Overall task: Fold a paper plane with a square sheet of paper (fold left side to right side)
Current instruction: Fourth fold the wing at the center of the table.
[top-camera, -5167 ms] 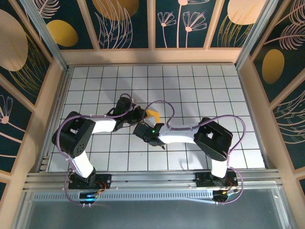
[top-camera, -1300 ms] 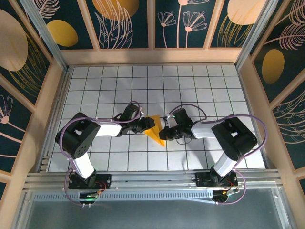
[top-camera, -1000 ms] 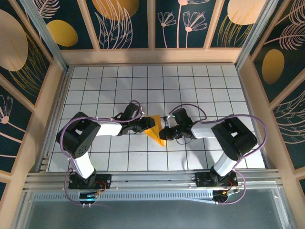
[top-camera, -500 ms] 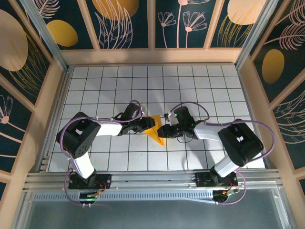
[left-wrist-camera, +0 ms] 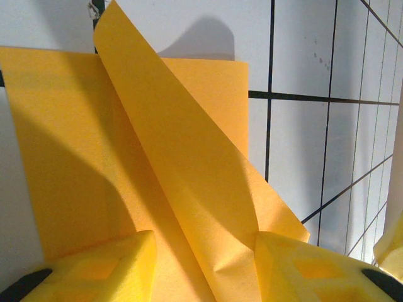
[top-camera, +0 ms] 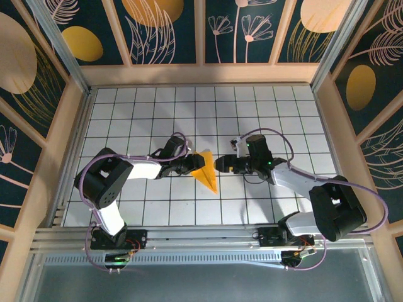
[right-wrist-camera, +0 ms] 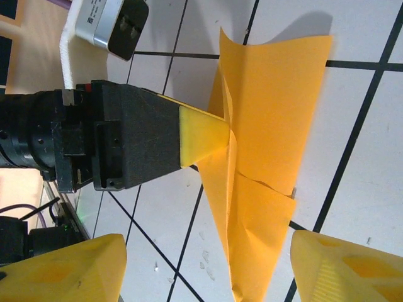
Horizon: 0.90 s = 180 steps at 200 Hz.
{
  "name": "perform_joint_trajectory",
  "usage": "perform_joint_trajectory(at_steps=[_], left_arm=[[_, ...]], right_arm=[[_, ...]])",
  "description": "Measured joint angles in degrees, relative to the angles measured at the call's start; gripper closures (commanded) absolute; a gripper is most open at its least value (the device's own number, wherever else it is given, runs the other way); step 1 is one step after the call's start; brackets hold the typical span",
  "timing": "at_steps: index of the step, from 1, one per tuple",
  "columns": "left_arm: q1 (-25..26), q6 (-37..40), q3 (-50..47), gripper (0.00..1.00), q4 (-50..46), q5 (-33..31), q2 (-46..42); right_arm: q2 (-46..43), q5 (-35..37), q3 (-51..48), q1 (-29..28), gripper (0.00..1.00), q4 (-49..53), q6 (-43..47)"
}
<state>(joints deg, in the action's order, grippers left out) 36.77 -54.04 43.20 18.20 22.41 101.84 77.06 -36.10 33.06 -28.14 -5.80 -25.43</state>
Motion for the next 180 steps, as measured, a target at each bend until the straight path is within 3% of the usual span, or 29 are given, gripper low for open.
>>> perform_joint_trajectory(at_steps=[69,126,180], left_arm=[[0.0,0.0,0.0,0.55,0.0,0.0,0.0],[0.0,0.0,0.0,0.55,0.0,-0.3,0.0],[0.0,0.0,0.0,0.55,0.1,-0.6,0.0]], right_arm=[[9.0,0.2,2.6,-3.4,0.35,-2.0,-0.5],[14.7,0.1,7.1,-5.2,0.53,-4.2,-0.4],[16.1,1.1,7.1,-5.2,0.6,-5.0,-0.4]])
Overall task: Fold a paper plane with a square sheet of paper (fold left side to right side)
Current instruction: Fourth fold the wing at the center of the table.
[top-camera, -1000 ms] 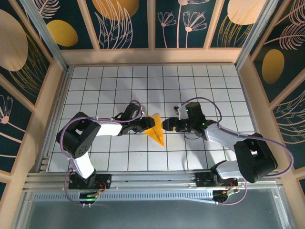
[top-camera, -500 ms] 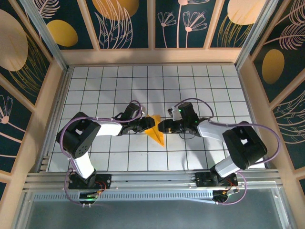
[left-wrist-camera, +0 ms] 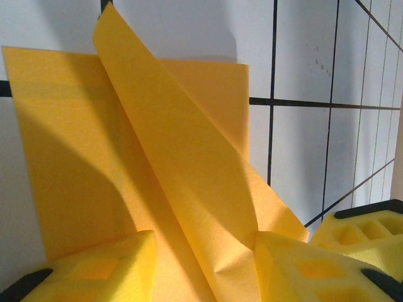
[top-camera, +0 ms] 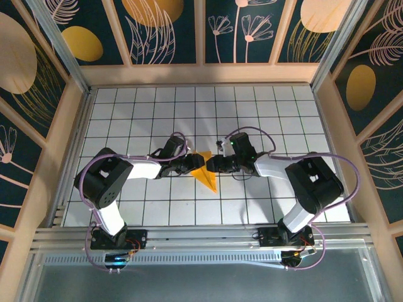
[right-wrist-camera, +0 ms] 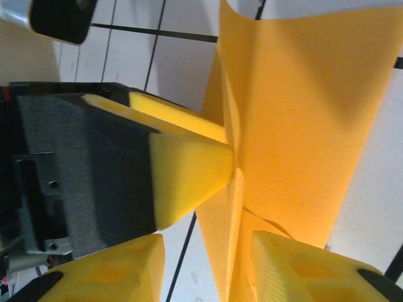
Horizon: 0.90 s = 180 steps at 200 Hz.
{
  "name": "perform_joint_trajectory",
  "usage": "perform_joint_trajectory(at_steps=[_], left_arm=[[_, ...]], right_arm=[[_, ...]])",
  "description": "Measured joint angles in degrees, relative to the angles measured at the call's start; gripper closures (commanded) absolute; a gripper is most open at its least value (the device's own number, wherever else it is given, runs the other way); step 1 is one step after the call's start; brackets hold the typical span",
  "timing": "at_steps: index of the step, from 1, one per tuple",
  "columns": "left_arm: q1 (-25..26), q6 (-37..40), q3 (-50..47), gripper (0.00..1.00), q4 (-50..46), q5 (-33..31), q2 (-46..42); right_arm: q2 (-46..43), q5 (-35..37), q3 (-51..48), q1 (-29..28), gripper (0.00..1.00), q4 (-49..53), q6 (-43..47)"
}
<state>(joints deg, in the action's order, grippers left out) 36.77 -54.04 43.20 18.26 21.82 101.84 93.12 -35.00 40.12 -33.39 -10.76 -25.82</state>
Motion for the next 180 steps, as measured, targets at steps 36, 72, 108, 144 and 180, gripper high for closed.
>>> perform_joint_trajectory(at_steps=[36,72,108,144,180], left_arm=[[0.0,0.0,0.0,0.55,0.0,0.0,0.0],[0.0,0.0,0.0,0.55,0.0,0.0,0.0],[0.0,0.0,0.0,0.55,0.0,0.0,0.0],[0.0,0.0,0.0,0.55,0.0,0.0,0.0],[0.0,0.0,0.0,0.55,0.0,0.0,0.0]], right_arm=[[0.7,1.3,-0.2,0.0,0.65,0.0,0.0],[1.4,1.8,-0.3,-0.1,0.7,0.0,0.0],[2.4,2.1,-0.3,-0.4,0.8,0.0,0.1],[2.6,2.7,-0.2,-0.5,0.9,0.2,0.4],[2.6,4.7,-0.2,-0.5,0.9,1.3,1.1]])
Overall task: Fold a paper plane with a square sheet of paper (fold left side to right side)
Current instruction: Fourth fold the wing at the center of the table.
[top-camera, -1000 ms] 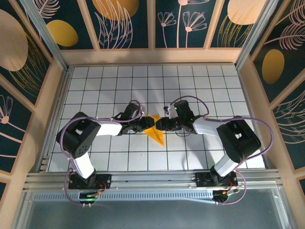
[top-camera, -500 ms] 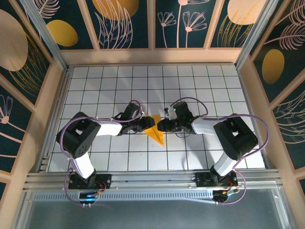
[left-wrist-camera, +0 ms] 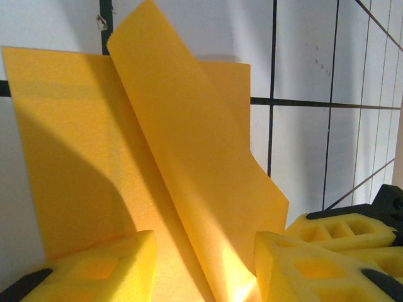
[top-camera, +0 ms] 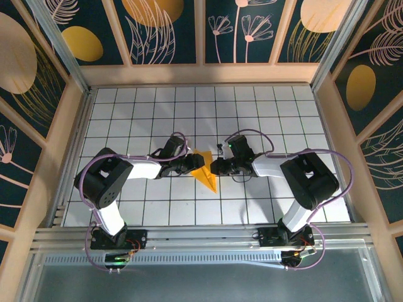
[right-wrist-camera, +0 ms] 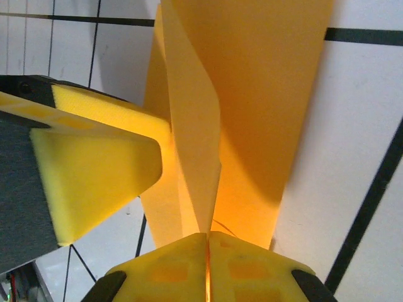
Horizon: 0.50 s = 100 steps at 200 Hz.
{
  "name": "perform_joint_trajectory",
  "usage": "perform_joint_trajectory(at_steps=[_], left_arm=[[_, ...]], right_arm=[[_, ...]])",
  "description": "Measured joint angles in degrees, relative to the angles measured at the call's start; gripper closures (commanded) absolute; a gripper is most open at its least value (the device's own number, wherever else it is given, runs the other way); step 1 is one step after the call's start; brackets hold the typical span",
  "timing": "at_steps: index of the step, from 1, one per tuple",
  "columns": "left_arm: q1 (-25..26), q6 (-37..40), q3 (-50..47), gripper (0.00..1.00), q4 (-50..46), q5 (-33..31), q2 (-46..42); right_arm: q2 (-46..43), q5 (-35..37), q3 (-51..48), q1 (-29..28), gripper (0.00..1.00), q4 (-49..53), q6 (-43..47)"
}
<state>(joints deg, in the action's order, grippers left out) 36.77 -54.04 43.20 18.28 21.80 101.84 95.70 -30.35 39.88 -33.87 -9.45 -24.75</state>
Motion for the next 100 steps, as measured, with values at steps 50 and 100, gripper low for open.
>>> perform_joint_trajectory(at_steps=[50,100], left_arm=[[0.0,0.0,0.0,0.55,0.0,0.0,0.0],[0.0,0.0,0.0,0.55,0.0,0.0,0.0]], right_arm=[[0.5,1.9,0.2,0.0,0.91,1.0,0.5],[1.5,2.4,0.3,0.0,0.91,1.4,0.8]])
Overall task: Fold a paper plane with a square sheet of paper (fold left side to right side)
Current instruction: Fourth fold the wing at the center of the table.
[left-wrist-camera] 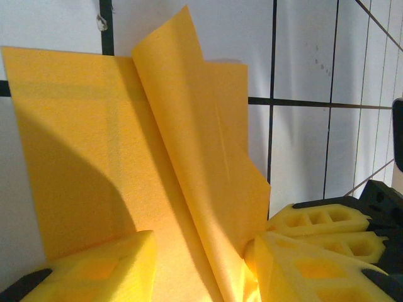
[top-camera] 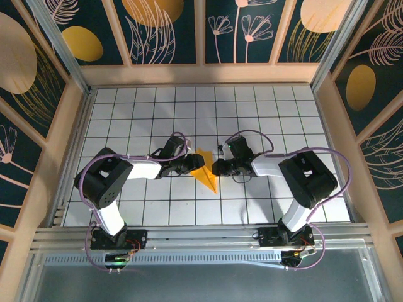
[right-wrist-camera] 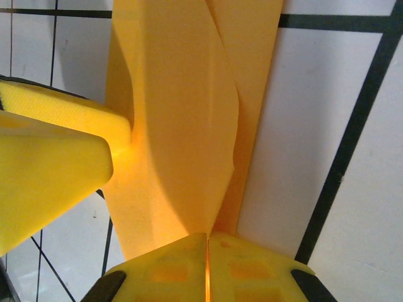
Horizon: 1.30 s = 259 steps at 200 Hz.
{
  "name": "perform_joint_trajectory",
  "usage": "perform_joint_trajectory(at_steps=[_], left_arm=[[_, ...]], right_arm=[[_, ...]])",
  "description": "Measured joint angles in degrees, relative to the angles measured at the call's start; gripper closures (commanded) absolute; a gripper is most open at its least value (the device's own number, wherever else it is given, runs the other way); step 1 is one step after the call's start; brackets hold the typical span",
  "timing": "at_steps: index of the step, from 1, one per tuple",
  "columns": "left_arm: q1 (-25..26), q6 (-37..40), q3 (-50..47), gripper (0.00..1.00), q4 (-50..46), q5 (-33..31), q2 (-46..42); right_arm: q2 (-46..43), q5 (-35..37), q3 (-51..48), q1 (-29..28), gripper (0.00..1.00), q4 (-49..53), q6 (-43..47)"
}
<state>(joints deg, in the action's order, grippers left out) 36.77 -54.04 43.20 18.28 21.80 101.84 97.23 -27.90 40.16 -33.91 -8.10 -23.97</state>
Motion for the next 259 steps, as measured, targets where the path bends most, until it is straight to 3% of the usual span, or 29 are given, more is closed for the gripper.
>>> perform_joint_trajectory(at_steps=[108,150,177,207,259], left_arm=[[0.0,0.0,0.0,0.5,0.2,0.2,-0.4],[0.0,1.8,1.0,0.49,-5.9,-2.9,-3.8],[0.0,3.2,1.6,0.64,-8.0,-5.0,-7.4],[0.0,4.0,1.6,0.84,-6.5,-2.5,-7.1],[0.0,3.6,3.8,0.95,-1.9,3.4,0.5]], right_arm=[[1.5,0.9,1.5,-0.6,0.95,0.7,0.1],[1.8,0.9,1.7,-0.7,0.99,0.5,0.1],[1.8,0.9,1.7,-0.7,1.0,0.5,0.1],[1.8,0.9,1.7,-0.7,1.0,0.6,0.1],[1.8,1.0,1.7,-0.7,1.0,0.6,0.1]])
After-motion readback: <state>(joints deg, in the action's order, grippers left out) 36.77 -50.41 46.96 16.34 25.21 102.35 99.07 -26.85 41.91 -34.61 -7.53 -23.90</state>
